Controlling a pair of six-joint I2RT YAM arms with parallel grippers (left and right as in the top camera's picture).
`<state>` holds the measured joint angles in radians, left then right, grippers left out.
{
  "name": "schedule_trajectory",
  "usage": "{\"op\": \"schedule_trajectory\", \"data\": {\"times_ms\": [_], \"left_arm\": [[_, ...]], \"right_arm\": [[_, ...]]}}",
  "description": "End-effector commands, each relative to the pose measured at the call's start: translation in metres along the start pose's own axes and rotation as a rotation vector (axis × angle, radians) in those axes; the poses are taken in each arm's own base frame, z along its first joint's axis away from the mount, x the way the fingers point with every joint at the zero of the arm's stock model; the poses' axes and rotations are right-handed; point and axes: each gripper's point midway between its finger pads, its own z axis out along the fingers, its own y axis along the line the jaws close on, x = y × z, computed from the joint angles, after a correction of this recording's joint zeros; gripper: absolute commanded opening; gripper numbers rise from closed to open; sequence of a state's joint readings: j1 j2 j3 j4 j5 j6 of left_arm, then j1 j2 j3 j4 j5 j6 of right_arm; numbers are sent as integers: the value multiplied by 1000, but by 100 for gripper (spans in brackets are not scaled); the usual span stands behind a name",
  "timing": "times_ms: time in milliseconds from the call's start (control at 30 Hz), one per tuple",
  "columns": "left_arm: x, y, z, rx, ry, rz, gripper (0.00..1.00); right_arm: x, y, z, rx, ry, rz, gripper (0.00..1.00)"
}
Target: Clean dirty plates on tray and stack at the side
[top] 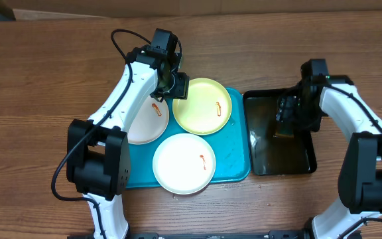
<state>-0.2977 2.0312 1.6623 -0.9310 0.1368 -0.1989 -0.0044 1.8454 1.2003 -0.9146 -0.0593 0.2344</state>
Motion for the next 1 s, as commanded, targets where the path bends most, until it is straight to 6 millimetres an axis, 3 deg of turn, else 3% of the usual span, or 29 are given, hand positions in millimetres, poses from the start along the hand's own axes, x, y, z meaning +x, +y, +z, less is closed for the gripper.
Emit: {"op": "schedule_trajectory", "data": {"times_ms": [0, 533, 700, 967], "left_arm": [[3, 2, 9, -18, 11, 20, 61], [8, 12, 31, -69, 23, 0, 63], [9, 13, 44, -63, 25, -4, 55], [13, 15, 47, -66, 38, -5, 51]], "right_arm": [[6, -3, 8, 19, 12, 2, 76], [11, 9, 9, -2, 22, -25, 72], [9, 6, 9, 16, 11, -26, 72], [19, 4, 14, 24, 37, -7, 66]]}}
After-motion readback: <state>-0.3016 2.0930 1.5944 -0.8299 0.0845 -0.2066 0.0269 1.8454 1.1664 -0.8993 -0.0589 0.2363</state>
